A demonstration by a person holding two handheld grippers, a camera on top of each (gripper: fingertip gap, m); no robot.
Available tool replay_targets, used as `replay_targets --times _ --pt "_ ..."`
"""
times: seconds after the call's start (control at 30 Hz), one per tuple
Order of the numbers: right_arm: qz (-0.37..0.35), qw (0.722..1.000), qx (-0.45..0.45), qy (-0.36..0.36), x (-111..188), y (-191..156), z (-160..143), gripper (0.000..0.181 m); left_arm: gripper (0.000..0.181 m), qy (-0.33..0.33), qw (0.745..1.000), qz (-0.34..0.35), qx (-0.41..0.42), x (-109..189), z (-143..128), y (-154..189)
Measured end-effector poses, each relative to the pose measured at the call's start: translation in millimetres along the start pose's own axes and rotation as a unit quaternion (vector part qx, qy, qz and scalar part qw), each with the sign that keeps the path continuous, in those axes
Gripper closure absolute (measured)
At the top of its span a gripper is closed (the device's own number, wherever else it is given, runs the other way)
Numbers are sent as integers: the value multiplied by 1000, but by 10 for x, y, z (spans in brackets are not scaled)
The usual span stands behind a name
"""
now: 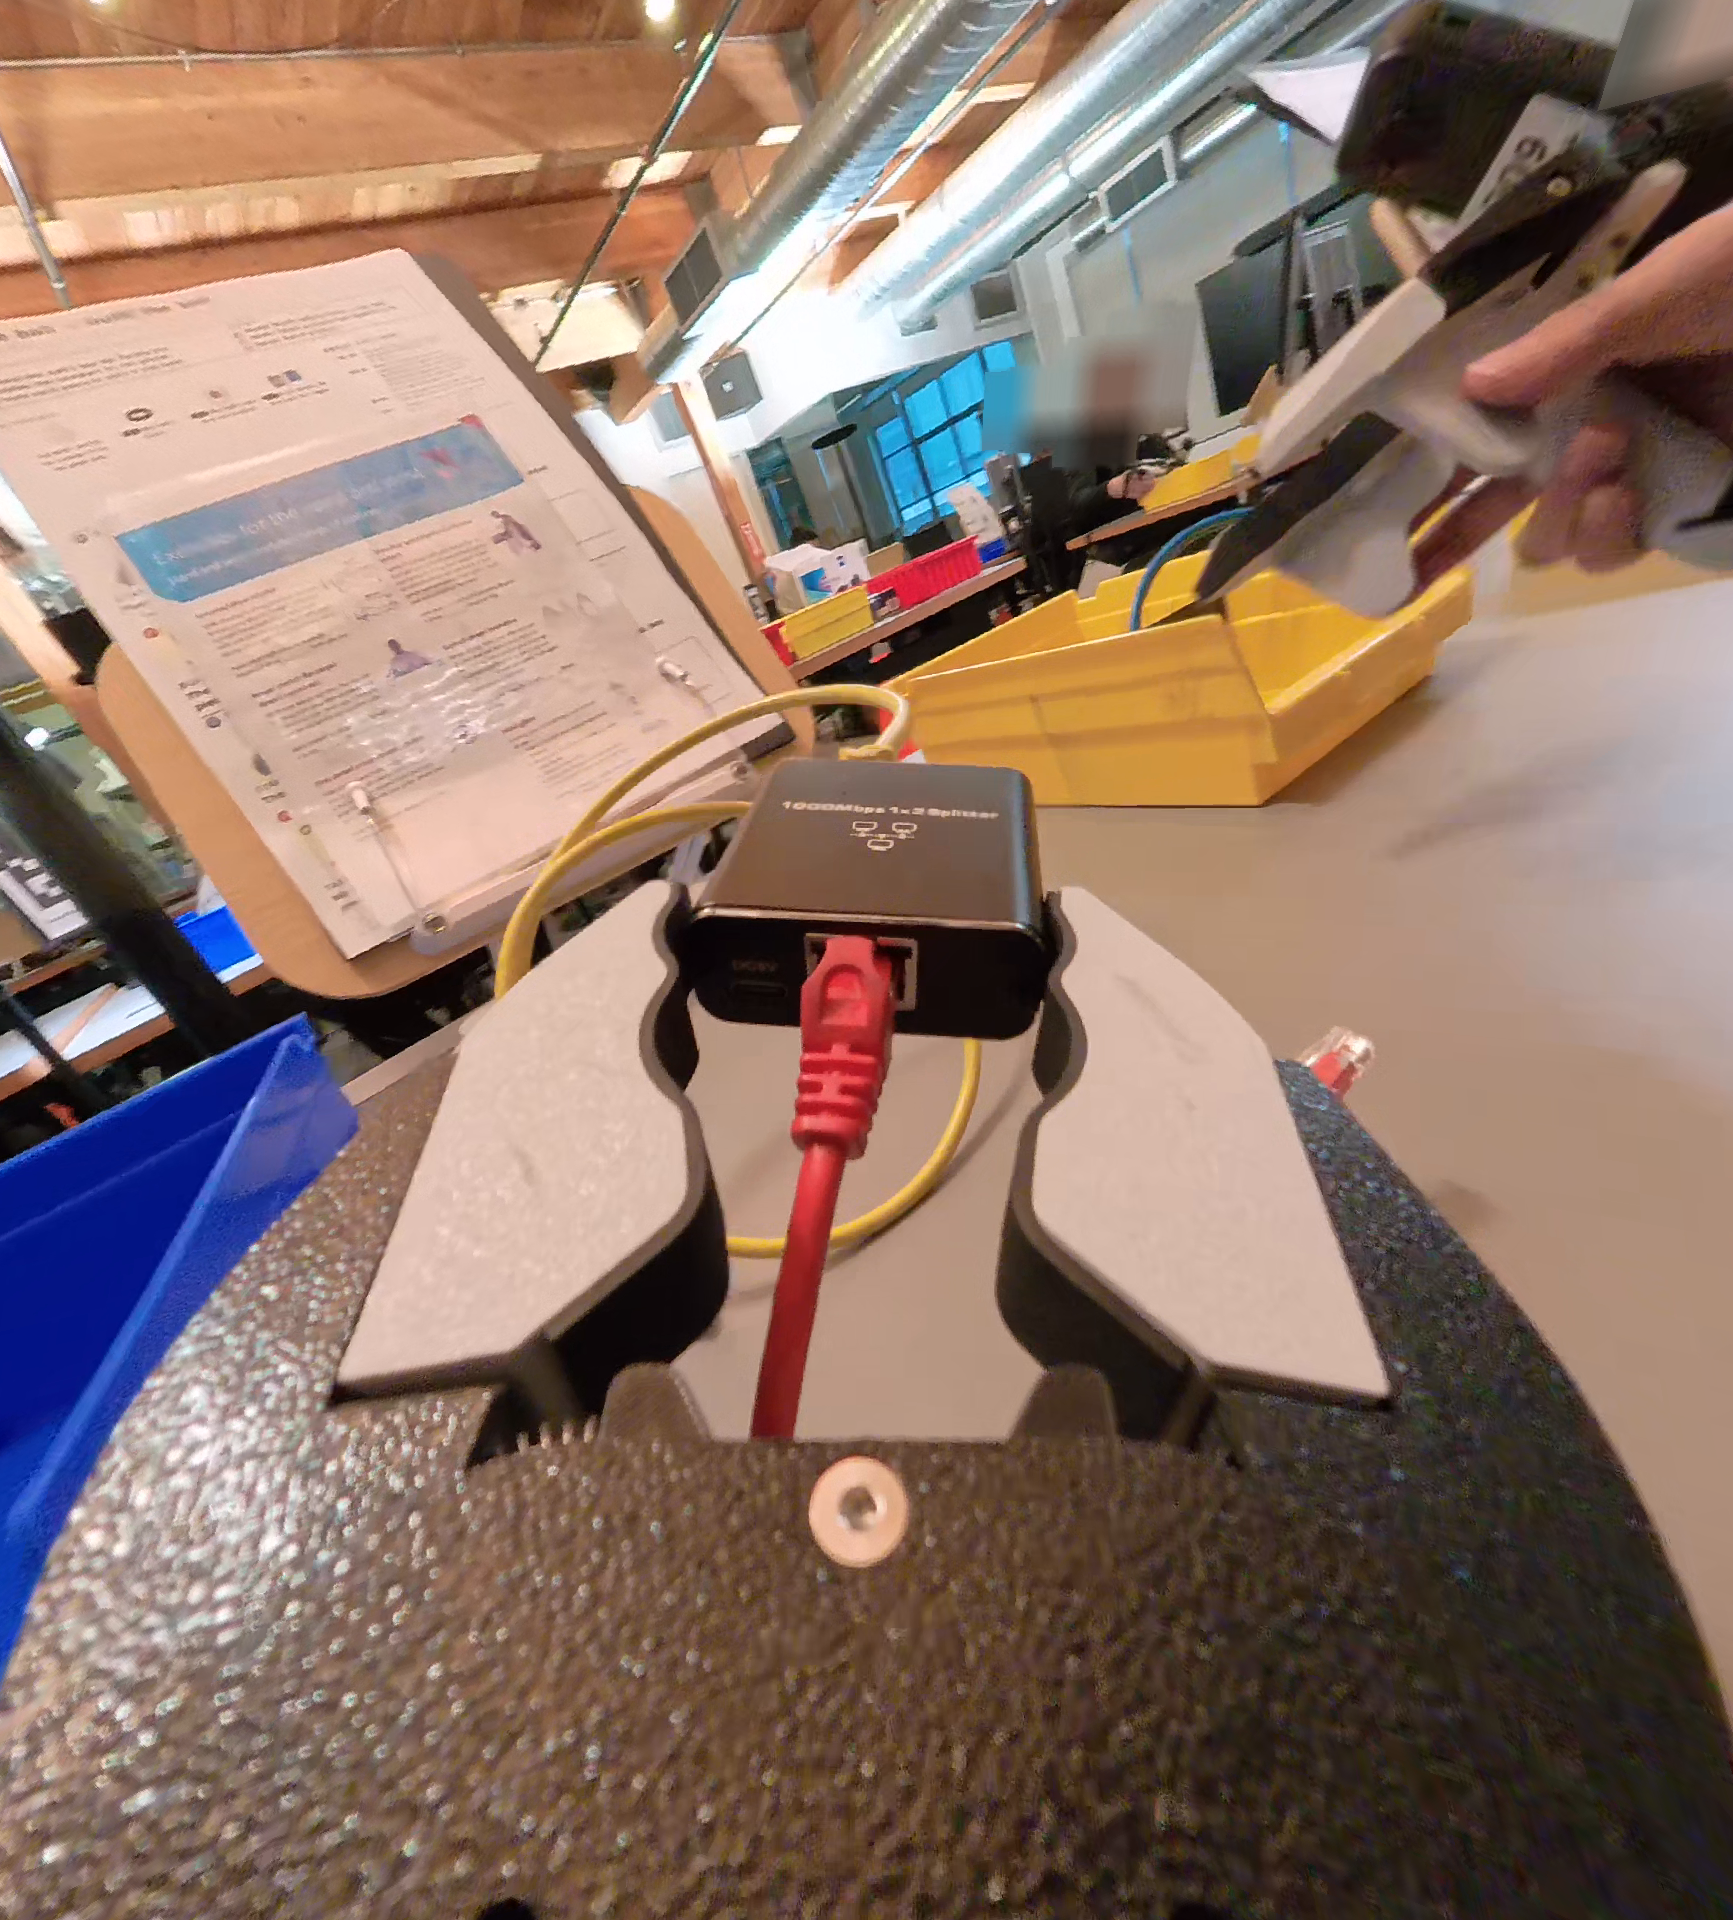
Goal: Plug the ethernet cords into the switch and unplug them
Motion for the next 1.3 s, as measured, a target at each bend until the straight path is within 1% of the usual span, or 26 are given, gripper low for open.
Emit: replay_targets --times 0.07,0.1,0.17,0.2,0.23,0.27,0.3,0.33,0.4,0.47,0.5,0.57,0.6,0.67,0.73,0.87,1.0,1.17,1.3 --pt "102 992 -46 65 -372 -553 -77 120 119 8 1000 -24 -3 -1 17 70" --pt "141 982 -81 92 -535 -748 -99 121 118 13 999 -38 -1 2 32 105" --pt "192 956 -165 151 -786 -980 -79 124 118 25 998 -56 16 11 72 150" --pt "215 938 -204 181 -865 -1057 -55 129 119 31 997 -66 29 16 91 170" --pt "229 925 -229 199 -935 -1108 -54 139 119 35 996 -70 40 20 107 177" --pt "232 920 -238 206 -1002 -1132 -71 150 118 39 996 -67 46 25 122 169" --pt "235 917 -243 211 -1037 -1149 -81 153 118 40 996 -66 48 28 131 161" --pt "232 916 -249 214 -1051 -1150 -96 151 118 38 996 -65 48 30 135 154" --pt "186 924 -258 213 -1087 -1073 -163 139 118 40 997 -56 38 33 145 147" --pt "149 931 -260 208 -1112 -1001 -244 135 118 40 997 -54 29 27 154 172" --pt "146 930 -263 211 -1113 -990 -260 132 118 37 997 -56 22 20 149 194" --pt "161 920 -278 224 -1102 -1007 -262 134 118 32 997 -63 11 7 131 251" --pt "168 915 -286 228 -1102 -1019 -263 138 118 32 997 -63 6 1 124 271" --pt "181 911 -290 232 -1105 -1044 -274 156 118 27 998 -62 -1 -11 112 301" --pt "190 905 -294 241 -1096 -1056 -265 165 118 22 998 -59 -12 -20 97 315" --pt "190 902 -300 245 -1114 -1071 -275 164 118 19 998 -57 -32 -23 88 341" --pt "169 902 -300 260 -1123 -1065 -280 166 118 14 998 -46 -40 -29 74 337" --pt "146 890 -323 289 -1130 -1065 -299 167 118 10 998 -23 -62 -36 69 351" --pt "140 881 -334 304 -1135 -1063 -311 167 118 6 998 -17 -53 -46 51 360"
Point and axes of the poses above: each gripper's, where its closed fingertips meet, x back along the fingers, z out of its top, y = z × x across the jaws, the point moved 3 cm from there along x, back along the fingers, and after that the axes turned 13 degrees about x, right-handed, at the moved point
